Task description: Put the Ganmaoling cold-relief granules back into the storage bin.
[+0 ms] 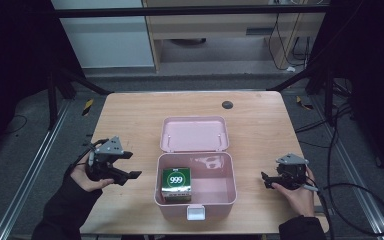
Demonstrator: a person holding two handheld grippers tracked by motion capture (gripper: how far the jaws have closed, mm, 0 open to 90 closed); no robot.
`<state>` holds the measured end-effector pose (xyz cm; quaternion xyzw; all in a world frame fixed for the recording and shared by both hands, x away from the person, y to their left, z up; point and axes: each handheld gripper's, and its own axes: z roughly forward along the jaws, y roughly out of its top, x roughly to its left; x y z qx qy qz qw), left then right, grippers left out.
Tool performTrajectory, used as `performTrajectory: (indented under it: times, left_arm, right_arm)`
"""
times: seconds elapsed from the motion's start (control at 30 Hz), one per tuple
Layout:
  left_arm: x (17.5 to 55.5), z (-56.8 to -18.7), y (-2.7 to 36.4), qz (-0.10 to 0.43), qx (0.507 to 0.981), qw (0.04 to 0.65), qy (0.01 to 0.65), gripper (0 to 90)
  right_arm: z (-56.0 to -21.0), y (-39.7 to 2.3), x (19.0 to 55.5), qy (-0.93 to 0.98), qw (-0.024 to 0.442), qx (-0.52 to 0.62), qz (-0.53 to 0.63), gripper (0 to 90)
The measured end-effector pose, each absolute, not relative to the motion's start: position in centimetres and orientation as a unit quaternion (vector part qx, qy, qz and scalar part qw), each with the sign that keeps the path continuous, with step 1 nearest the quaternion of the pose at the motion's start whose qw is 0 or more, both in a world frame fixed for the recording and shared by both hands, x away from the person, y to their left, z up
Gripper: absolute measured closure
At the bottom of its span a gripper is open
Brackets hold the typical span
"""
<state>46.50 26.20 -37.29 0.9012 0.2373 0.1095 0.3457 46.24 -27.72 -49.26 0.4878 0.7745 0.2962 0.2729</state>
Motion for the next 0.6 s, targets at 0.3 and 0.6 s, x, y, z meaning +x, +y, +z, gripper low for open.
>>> performTrajectory:
  times: [0.3, 0.6]
  left_arm:
    - [47.5, -42.0, 28.3, 0.134, 0.863, 0.338, 0.351, 21.9]
    - [48.4, -45.4, 29.7, 0.187, 0.811, 0.317, 0.454, 18.3]
  right_arm:
    - [-49.3, -27.7, 46.2, 0.775, 0.277, 0.485, 0.296, 3.5]
    - [-49.4, -27.7, 46.3, 0.772, 0.284, 0.484, 0.299, 3.4]
